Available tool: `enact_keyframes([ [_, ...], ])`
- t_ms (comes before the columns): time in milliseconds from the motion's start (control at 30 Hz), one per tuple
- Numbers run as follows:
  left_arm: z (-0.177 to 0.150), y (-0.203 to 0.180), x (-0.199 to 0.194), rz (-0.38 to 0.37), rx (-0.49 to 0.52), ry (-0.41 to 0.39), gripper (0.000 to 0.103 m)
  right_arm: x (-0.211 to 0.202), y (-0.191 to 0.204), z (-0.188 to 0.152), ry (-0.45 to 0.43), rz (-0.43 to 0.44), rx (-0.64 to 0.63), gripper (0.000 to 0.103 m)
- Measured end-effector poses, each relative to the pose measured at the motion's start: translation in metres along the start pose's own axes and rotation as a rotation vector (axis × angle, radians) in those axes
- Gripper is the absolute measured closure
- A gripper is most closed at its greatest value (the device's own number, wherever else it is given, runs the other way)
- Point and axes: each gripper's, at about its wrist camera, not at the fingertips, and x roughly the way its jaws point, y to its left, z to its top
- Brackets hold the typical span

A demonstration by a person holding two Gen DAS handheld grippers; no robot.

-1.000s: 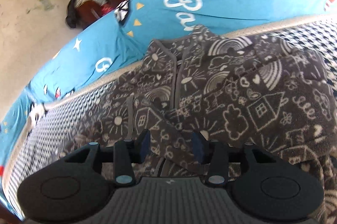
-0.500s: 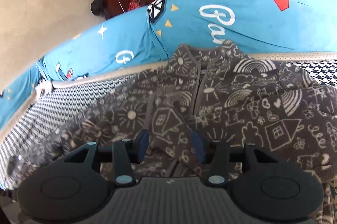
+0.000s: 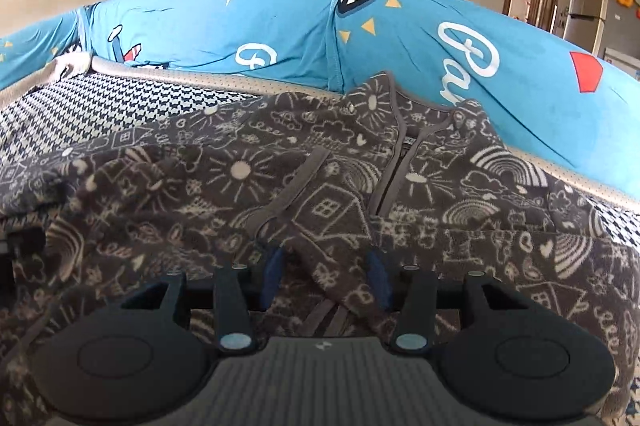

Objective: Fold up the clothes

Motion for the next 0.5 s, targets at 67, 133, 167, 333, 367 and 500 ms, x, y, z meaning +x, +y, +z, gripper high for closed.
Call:
enact_keyframes([
  [67,0.017,-0.006,0.003,-0.037,0.008,-0.003,0.0,0.001,0.0,0.0,-0.003,-0.014,-0.007,0.063],
  [133,0.035,-0.013,0.007,-0.075,0.02,-0.009,0.0,0.002,0.0,0.001,-0.009,-0.032,-0.005,0.076],
  [167,0.044,-0.016,0.01,-0.095,0.023,-0.016,0.0,0.002,-0.001,0.002,-0.013,-0.038,0.001,0.079],
  [333,0.067,-0.029,0.018,-0.125,0.027,-0.089,0.0,-0.001,-0.014,0.01,-0.035,-0.044,0.08,0.088],
  [367,0.069,-0.029,0.02,-0.13,0.012,-0.091,0.0,-0.001,-0.016,0.012,-0.041,-0.047,0.097,0.089],
  [500,0.073,-0.023,0.023,-0.141,-0.051,-0.088,0.0,-0.012,-0.017,0.029,-0.121,-0.047,0.131,0.089],
])
